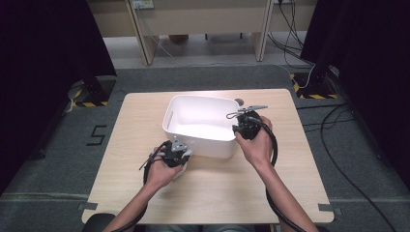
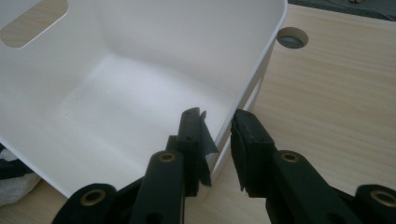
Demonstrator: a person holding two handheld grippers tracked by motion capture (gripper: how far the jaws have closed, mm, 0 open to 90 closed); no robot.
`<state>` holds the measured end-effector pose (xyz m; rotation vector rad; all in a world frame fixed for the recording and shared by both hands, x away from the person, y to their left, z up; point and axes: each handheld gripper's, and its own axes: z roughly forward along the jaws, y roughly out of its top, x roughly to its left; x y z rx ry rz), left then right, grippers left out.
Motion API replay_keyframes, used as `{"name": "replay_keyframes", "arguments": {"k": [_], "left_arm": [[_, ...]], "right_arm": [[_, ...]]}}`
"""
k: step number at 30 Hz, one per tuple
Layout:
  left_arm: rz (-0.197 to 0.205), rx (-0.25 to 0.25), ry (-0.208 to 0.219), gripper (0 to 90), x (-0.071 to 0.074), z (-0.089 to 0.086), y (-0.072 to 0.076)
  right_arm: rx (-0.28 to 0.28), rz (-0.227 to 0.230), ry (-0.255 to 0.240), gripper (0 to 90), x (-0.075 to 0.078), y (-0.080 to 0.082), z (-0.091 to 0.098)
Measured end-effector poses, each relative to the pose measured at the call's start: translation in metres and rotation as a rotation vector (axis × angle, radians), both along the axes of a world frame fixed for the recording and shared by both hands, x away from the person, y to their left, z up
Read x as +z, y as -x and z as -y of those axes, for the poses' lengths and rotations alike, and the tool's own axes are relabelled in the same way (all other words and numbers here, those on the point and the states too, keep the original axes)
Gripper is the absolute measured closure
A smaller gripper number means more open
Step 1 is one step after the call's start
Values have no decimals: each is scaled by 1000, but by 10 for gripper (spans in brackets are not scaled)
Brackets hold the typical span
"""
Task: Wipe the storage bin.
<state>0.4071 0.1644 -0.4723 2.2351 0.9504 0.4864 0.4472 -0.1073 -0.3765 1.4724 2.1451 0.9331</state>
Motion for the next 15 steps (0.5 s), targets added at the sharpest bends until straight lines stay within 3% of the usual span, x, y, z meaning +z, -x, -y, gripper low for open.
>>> {"name": "replay_keyframes", "arguments": {"k": [15], "left_arm": [[8,-3,36,798,8,1,2]], "right_arm": [[-2,-1,-4,740,0,0,0]]}}
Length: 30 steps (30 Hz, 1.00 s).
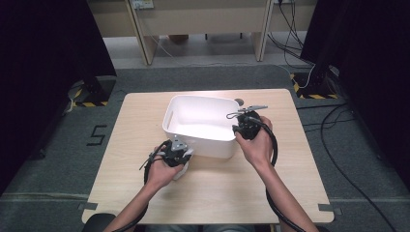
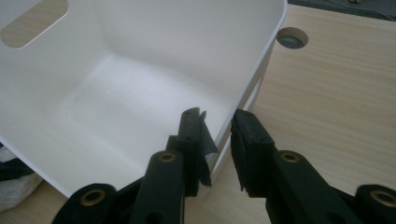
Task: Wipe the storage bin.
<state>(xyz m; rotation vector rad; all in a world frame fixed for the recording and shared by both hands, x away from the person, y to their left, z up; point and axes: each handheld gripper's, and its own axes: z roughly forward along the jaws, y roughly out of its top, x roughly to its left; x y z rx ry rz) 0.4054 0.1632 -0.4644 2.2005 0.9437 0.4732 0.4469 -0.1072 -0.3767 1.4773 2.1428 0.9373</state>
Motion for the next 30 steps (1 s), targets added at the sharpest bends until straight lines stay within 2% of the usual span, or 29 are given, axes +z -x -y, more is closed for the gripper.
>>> {"name": "replay_keyframes", "arguments": {"k": [22,30], "left_arm": [[73,-6,32,798,32,-2,8],[79,-6,36,798,37,-2,9]], "right_arm": [[2,5,-1,737,-1,0,0],[-1,4,-4,737,-1,0,0]]}}
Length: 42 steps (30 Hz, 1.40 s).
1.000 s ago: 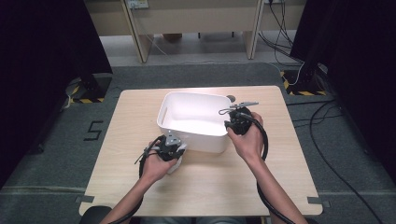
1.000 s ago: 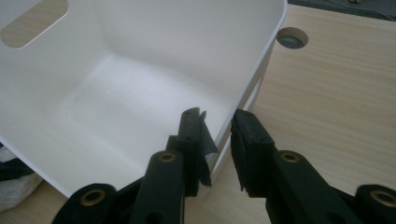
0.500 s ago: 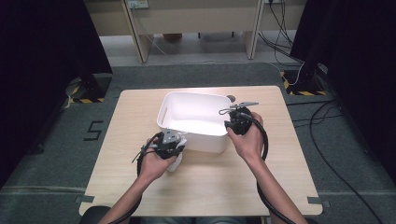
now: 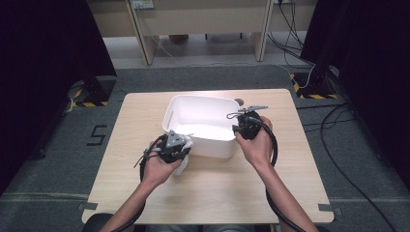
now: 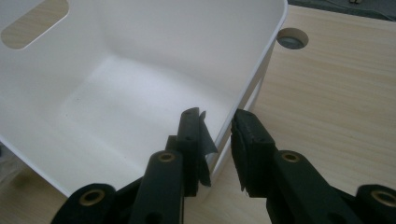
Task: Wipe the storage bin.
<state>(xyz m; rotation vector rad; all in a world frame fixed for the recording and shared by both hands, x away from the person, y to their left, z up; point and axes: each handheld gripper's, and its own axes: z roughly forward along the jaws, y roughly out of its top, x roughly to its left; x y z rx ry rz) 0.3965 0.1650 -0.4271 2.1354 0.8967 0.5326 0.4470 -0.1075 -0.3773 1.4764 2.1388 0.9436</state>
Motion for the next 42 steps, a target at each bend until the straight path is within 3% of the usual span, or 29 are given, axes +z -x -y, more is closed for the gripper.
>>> {"name": "replay_keyframes", "arguments": {"k": [42], "left_arm": [[15,-24,-8,797,5,12,2]], "right_arm": [[-5,-2,-10,735,0,0,1]]}}
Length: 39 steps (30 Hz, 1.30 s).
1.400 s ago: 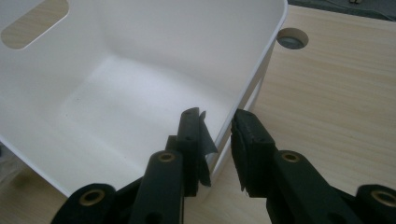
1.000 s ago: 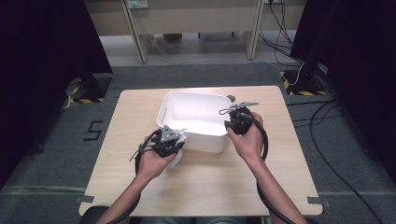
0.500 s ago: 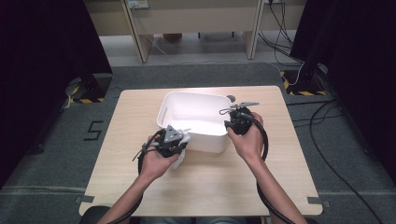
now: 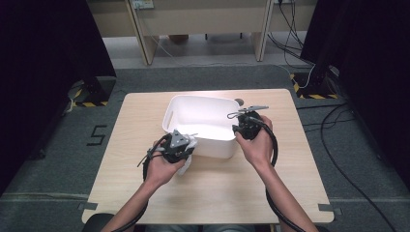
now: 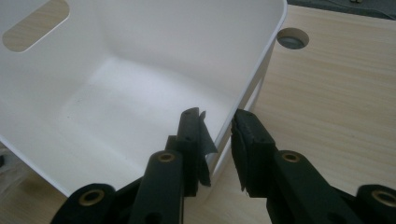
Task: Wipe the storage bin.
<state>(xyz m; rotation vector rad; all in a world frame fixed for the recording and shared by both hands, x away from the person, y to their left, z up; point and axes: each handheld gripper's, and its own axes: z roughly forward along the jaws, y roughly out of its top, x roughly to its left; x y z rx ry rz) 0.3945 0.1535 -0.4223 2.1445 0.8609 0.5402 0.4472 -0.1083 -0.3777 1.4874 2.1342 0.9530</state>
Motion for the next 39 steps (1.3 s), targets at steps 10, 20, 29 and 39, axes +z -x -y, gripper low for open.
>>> {"name": "replay_keyframes", "arguments": {"k": [10,20,29,39], "left_arm": [[1,-5,-5,797,-1,2,0],[-8,-8,-21,798,-9,5,-1],[-27,-10,-32,798,-18,8,-2],[-38,-13,-43,798,-24,9,-4]], "right_arm": [[-1,1,-1,734,0,0,0],[0,5,1,733,0,0,0],[2,8,4,730,-1,1,0],[1,9,3,730,-1,1,0]]}}
